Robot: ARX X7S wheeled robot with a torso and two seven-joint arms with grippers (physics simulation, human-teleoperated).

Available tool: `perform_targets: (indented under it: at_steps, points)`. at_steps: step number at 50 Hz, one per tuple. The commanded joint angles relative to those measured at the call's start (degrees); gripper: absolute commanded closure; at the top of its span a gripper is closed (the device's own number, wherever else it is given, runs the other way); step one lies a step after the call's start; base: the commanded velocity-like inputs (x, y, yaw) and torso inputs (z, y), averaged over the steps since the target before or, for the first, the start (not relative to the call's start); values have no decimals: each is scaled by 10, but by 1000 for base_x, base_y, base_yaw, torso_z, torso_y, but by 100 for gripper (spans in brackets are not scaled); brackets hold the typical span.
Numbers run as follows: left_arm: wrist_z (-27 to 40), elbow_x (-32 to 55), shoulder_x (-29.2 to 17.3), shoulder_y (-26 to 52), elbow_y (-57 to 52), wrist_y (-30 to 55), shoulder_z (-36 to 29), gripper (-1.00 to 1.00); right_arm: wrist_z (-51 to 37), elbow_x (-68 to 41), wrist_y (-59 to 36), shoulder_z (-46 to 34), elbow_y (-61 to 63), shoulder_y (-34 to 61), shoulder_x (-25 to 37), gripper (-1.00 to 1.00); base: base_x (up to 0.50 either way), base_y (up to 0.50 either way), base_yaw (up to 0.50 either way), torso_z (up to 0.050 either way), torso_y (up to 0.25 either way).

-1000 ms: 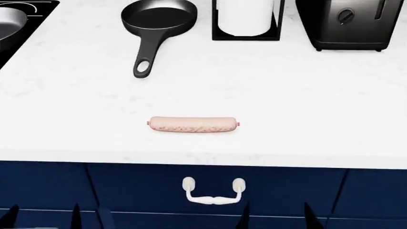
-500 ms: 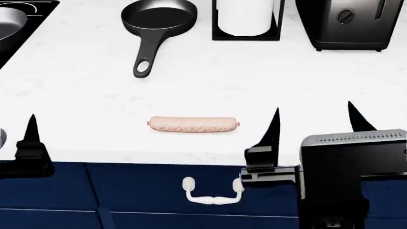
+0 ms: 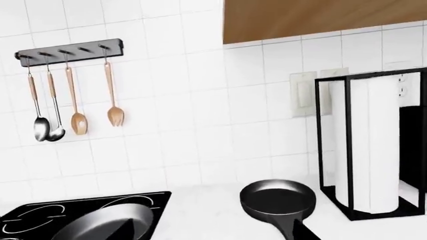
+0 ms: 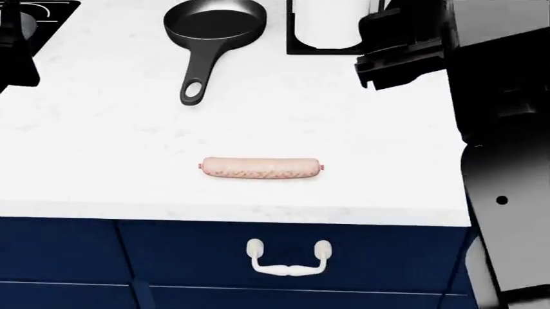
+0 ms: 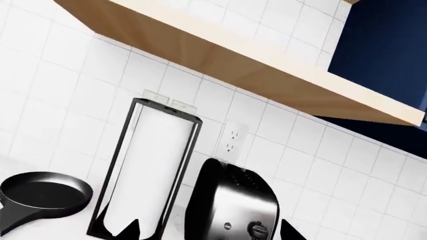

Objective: Place both pans onto different burners. Then place the broccoli and the sausage on different pans.

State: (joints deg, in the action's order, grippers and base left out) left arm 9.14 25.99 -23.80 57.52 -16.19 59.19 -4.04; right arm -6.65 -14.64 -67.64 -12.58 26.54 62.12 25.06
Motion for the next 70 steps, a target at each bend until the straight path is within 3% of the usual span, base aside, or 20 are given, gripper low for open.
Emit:
perform_targets:
  at_steps: [1,70]
  points:
    - [-34,2,4,84,39,32,1,-100,46,-6,-52,-8,-62,116,-20,-100,78,0,0,0,0]
    - [-15,52,-1,106,9,95,56,-100,36,-34,-138,-10,4,133,-11,-100,340,31,0,0,0]
